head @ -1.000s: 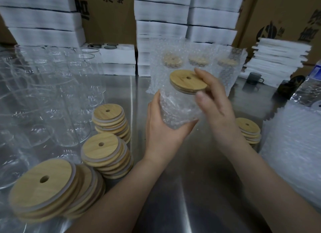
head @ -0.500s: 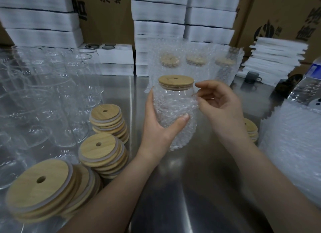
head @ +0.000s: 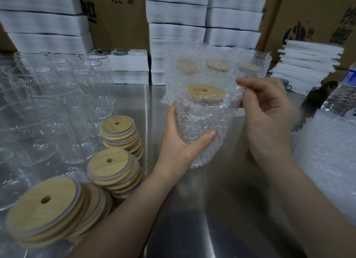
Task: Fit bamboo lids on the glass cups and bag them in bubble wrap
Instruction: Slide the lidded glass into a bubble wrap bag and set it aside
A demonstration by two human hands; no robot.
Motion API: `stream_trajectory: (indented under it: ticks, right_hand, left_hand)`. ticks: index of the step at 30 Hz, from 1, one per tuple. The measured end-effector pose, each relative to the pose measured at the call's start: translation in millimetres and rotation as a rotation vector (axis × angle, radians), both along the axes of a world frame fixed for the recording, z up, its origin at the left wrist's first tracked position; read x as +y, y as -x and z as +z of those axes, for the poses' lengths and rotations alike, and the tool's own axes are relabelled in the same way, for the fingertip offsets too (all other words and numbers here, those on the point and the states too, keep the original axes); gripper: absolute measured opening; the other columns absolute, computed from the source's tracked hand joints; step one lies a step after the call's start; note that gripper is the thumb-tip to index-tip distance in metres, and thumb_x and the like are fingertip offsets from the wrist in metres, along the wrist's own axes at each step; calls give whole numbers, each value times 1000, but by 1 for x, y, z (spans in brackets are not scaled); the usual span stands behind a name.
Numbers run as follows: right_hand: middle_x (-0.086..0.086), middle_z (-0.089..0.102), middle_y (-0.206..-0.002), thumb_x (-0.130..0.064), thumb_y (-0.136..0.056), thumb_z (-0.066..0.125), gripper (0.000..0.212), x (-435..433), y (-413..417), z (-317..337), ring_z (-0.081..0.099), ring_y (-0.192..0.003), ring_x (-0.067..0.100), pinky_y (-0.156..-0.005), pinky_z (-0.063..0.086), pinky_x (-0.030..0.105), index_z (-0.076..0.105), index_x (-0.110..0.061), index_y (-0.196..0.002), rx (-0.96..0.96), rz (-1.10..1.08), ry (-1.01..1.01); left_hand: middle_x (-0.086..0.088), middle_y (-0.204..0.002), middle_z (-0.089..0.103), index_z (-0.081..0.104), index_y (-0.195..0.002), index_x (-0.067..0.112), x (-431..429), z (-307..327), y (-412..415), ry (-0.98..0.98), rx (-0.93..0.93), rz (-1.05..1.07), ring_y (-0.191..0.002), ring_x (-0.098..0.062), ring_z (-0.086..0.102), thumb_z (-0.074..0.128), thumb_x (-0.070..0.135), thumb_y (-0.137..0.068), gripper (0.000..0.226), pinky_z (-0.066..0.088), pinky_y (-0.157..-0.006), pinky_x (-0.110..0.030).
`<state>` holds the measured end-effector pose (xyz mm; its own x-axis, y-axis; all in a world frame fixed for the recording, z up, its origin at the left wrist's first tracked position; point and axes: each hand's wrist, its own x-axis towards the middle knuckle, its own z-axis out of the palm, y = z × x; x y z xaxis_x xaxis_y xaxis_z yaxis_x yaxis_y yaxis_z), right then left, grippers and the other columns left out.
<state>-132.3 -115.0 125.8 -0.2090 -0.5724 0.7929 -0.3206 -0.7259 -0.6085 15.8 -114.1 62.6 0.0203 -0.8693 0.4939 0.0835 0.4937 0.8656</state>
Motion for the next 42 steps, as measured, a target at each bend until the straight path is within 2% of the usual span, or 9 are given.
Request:
stream_trajectory:
  ticks: [5, 8, 14, 17, 20, 23, 26, 31, 42]
  right_hand:
    - [27, 57, -100, 5, -94, 52, 22, 2, 1, 1, 63, -75, 9, -75, 55, 27, 58, -16, -96, -77, 54, 22]
    - [20, 58, -106, -9, -92, 59, 16, -1, 1, -2, 62, -88, 16, -80, 55, 29, 58, -19, -105, -114, 66, 18]
    - [4, 57, -137, -20, -86, 50, 62, -16, 1, -8, 55, -126, 19, -104, 44, 35, 41, -25, -148, -219, 401, -444]
    - [-4, 68, -121, -20, -86, 50, 45, -15, -1, -8, 62, -116, 17, -95, 49, 34, 58, -18, -131, -170, 469, -461]
    - [-10, 71, -104, -26, -92, 58, 22, -12, -1, -9, 65, -102, 12, -85, 52, 29, 67, -19, -112, -145, 408, -380]
    - [-8, 70, -95, -31, -87, 67, 28, -10, 0, -7, 64, -90, 8, -78, 50, 23, 69, -12, -108, -175, 361, -336]
    - [-10, 71, -85, -27, -83, 71, 7, -9, 1, -7, 62, -80, 7, -75, 51, 22, 74, -28, -89, -161, 304, -275]
    - [-12, 71, -77, -17, -86, 69, 12, -8, 3, -6, 63, -72, 3, -64, 50, 17, 72, -29, -86, -191, 266, -199]
    - [-9, 73, -78, -2, -94, 61, 28, -11, 0, -8, 67, -72, 6, -65, 53, 21, 74, -26, -90, -296, 270, -223]
  left_hand:
    - [-11, -144, 48, 36, -145, 7, 2, 6, 1, -13, 24, 38, -135, -25, 46, 71, 49, -71, 92, 39, -110, -52]
    - [-8, -133, 53, 49, -136, 9, 5, 13, 0, -13, 55, 96, -126, -17, 52, 65, 51, -73, 78, 42, -107, -46]
    - [-10, -124, 64, 55, -130, 8, 5, 21, -1, -49, 218, 77, -117, -24, 60, 61, 28, -86, 50, 47, -103, -51]
    - [-6, -122, 67, 60, -125, 11, 3, 26, -2, -59, 285, 110, -116, -19, 62, 61, 22, -87, 40, 49, -101, -40]
    - [-11, -121, 67, 62, -122, 7, 1, 34, -5, -69, 389, 134, -118, -25, 61, 62, 10, -93, 30, 45, -106, -47]
    - [-7, -106, 71, 68, -112, 7, -1, 41, -7, -54, 382, 150, -110, -26, 65, 63, 5, -91, 21, 47, -104, -48]
    - [-8, -102, 73, 71, -105, 9, 1, 48, -9, -33, 373, 160, -105, -25, 67, 68, 5, -88, 18, 51, -100, -44]
    - [6, -81, 72, 71, -87, 14, 0, 57, -12, 39, 320, 180, -81, -6, 65, 71, 1, -84, 13, 51, -76, -19]
    - [11, -68, 60, 72, -82, 25, -4, 56, -17, 49, 290, 164, -64, -7, 45, 62, -4, -88, 31, 40, -64, -20]
